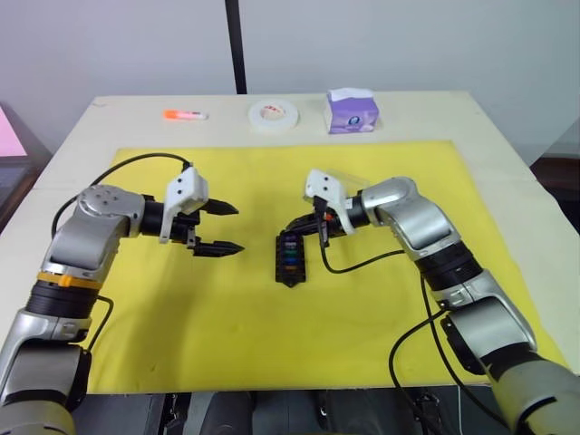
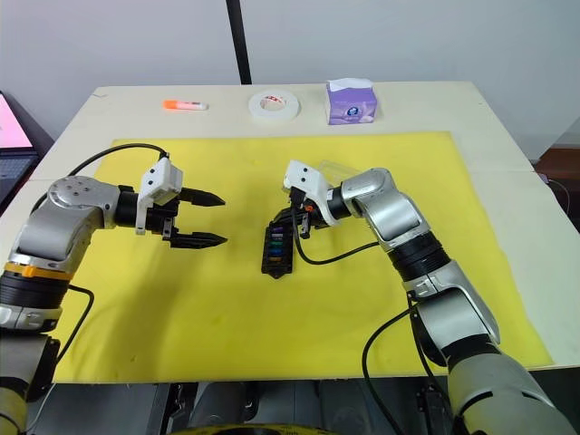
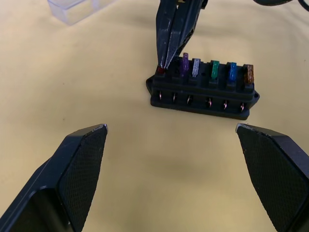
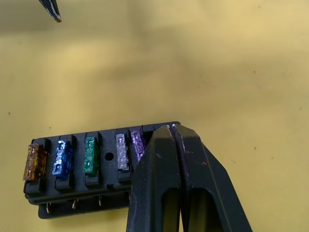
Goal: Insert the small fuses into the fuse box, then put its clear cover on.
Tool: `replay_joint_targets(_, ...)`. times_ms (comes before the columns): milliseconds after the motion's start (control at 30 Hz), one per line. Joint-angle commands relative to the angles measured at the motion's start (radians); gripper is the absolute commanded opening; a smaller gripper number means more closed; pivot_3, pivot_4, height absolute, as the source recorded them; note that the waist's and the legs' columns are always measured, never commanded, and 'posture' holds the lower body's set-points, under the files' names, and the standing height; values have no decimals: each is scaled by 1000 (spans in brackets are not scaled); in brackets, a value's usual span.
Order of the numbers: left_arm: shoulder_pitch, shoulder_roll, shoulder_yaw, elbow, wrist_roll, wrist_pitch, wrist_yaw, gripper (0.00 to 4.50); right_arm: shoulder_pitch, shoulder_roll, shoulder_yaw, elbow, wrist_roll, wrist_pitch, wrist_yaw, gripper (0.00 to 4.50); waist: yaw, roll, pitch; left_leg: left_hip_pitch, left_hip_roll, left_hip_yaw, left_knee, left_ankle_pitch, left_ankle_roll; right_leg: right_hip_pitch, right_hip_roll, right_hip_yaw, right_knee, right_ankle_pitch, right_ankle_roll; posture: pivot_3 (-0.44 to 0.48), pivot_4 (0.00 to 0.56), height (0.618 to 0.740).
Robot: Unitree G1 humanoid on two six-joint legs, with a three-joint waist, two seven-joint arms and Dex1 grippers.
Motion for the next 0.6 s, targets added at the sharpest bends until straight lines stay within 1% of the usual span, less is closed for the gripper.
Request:
replay_joint_targets(33, 2, 5, 10, -16, 3, -20, 6, 4500, 30, -12, 49, 23, -35, 34, 6, 36, 1, 0, 0, 0, 0, 0, 0, 0, 0, 0, 0, 0, 0, 0, 0, 0, 150, 740)
replay_joint_targets(167, 3, 4, 10, -15, 7, -25, 6, 4500, 31, -11, 46, 22, -29, 41, 9, 36, 1, 0, 0, 1, 0, 0, 0, 0, 0, 1, 0, 0, 0, 0, 0, 0, 150, 740)
replay_joint_targets(267, 4, 6, 15, -11, 7, -27, 8, 4500, 24, -16, 10, 2, 2, 32, 22, 36, 1, 0, 0, 1, 0, 0, 0, 0, 0, 1, 0, 0, 0, 0, 0, 0, 150, 740)
replay_joint_targets(367, 4, 11, 24, 2, 8, -29, 13, 4500, 5, -16, -84, -44, 95, 39, 54, 36, 1, 0, 0, 1, 0, 0, 0, 0, 0, 1, 0, 0, 0, 0, 0, 0, 150, 740)
replay_joint_targets(433, 2, 18, 42, 28, 7, -29, 24, 4500, -21, -25, -161, -65, 156, 91, 47, 36, 0, 0, 0, 1, 0, 0, 0, 0, 0, 1, 0, 0, 0, 0, 0, 0, 150, 740)
replay_joint_targets(500, 0, 21, 51, 43, 5, -30, 31, 4500, -32, -34, -196, -78, 186, 122, 39, 36, 1, 0, 0, 1, 0, 0, 0, 0, 0, 1, 0, 0, 0, 0, 0, 0, 150, 740)
replay_joint_targets(600, -19, 52, 128, 171, 19, -80, 98, 4500, -29, -148, -336, -96, 245, 192, 19, 36, 1, 0, 0, 1, 0, 0, 0, 0, 0, 0, 0, 0, 1, 0, 0, 0, 150, 740)
